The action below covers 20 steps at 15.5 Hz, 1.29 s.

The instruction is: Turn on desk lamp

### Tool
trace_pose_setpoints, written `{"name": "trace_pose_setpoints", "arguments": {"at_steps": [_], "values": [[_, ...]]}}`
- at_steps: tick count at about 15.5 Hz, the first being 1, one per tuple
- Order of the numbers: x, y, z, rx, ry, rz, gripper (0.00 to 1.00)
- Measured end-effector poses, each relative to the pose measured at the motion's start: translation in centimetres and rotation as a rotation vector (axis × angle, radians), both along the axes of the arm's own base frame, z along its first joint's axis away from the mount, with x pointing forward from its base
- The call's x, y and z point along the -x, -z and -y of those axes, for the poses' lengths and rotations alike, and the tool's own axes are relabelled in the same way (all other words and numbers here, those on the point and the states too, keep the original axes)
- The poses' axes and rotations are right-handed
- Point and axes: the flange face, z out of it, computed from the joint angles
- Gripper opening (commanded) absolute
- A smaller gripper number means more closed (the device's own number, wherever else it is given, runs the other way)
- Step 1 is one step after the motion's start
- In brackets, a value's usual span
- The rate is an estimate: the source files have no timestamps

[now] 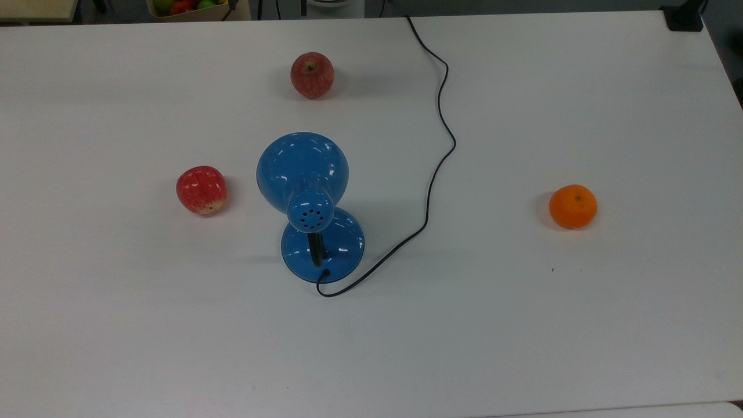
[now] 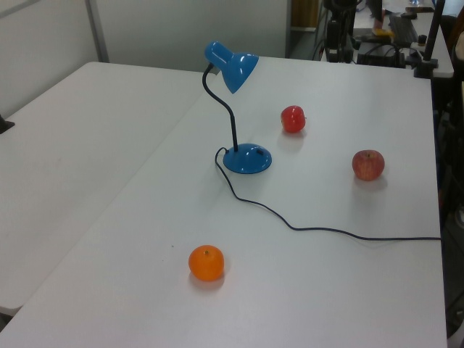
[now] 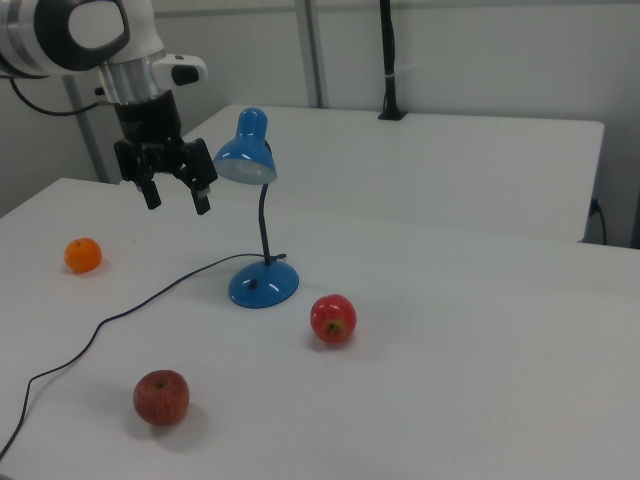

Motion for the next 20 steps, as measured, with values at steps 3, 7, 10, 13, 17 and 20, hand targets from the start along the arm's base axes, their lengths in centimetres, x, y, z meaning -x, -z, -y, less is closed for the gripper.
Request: {"name": "trace_pose_setpoints", "arguments": {"at_steps": [3,7,10,13,17,20], "values": [[0.0,0.0,0.0,0.0,0.0,0.0,1.0],[0.0,0.0,0.0,0.0,0.0,0.0,1.0],[0.0,0.0,0.0,0.0,0.0,0.0,0.85],[-0.01,0.02,0.0,0.0,0.0,0.0,0.38],[-0.12,0.3,-0.02,0.0,-0.001,-0.006,0.0],[-0.19,0.51,-0.04,0.0,-0.004,-0.01,0.0]]}}
